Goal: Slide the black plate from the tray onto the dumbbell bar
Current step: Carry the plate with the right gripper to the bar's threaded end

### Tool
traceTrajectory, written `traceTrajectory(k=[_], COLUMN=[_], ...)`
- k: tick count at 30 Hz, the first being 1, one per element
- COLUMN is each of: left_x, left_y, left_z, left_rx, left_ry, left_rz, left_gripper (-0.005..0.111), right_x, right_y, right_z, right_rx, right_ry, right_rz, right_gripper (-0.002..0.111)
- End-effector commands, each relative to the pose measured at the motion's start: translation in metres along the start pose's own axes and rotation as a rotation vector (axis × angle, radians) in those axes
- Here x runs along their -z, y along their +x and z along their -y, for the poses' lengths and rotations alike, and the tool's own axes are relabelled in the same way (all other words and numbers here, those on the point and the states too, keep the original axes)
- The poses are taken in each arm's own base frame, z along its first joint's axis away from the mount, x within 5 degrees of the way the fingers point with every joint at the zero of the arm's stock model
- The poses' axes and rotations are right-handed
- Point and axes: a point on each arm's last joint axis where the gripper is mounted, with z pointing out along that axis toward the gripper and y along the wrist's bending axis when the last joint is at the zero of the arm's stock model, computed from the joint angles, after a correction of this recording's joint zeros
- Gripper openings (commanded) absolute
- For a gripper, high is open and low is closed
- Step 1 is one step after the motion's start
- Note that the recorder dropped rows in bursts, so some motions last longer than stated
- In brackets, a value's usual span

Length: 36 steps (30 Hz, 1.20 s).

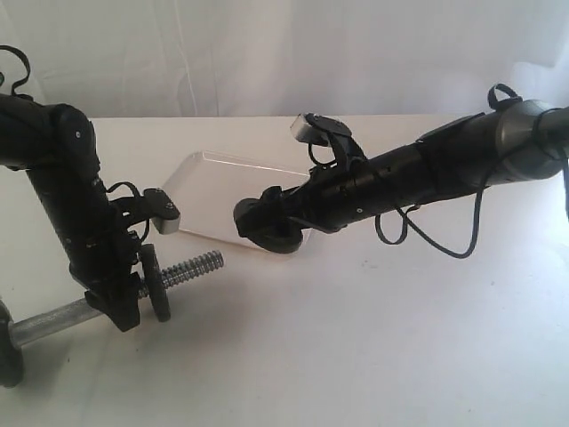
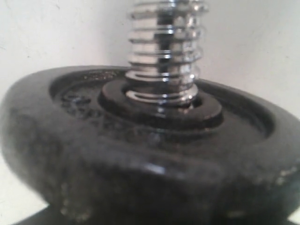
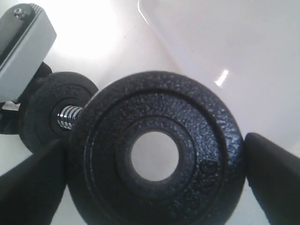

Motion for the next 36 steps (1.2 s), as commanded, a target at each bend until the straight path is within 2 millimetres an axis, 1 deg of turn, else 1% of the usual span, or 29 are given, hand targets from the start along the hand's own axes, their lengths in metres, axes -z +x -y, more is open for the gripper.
traceTrajectory(k=[1,3,5,9,12,14,17,22,25,30,36], left_x=[0.039,0.053,0.057,0.057,0.057,0.057,0.058,0.058,0.059,0.059,0.060], left_y=[-0.004,-0.005,-0.005,-0.004,-0.005,-0.005,-0.006,-0.008,-0.010,-0.011,-0.014], left_z=[0.017,0.024,0.027,0.028,0.027,0.027,0.027,0.029,0.029,0.030,0.031], left_rx=[-0.019,-0.032,-0.031,-0.031,-0.030,-0.028,-0.028,-0.043,-0.049,-0.047,-0.054], left_ry=[-0.009,-0.013,-0.007,-0.001,-0.005,-0.008,-0.009,0.011,0.014,0.020,0.036], left_rz=[0.131,0.184,0.192,0.190,0.196,0.200,0.207,0.236,0.250,0.263,0.299], left_gripper=[0.000,0.000,0.000,0.000,0.000,0.000,0.000,0.000,0.000,0.000,0.000], right_x=[0.007,0.007,0.009,0.018,0.031,0.035,0.036,0.029,0.021,0.007,0.005], right_y=[-0.008,-0.010,-0.013,-0.020,-0.027,-0.028,-0.027,-0.021,-0.014,-0.005,-0.006], right_z=[-0.008,-0.010,-0.012,-0.012,-0.007,-0.009,-0.010,-0.008,-0.002,0.002,0.004], right_rx=[-0.010,-0.020,-0.027,-0.077,-0.124,-0.121,-0.120,-0.138,-0.164,-0.184,-0.183], right_ry=[-0.056,-0.072,-0.113,-0.196,-0.274,-0.325,-0.348,-0.414,-0.423,-0.432,-0.424], right_rz=[0.056,0.073,0.109,0.186,0.263,0.269,0.268,0.245,0.226,0.194,0.194], right_gripper=[0.000,0.000,0.000,0.000,0.000,0.000,0.000,0.000,0.000,0.000,0.000])
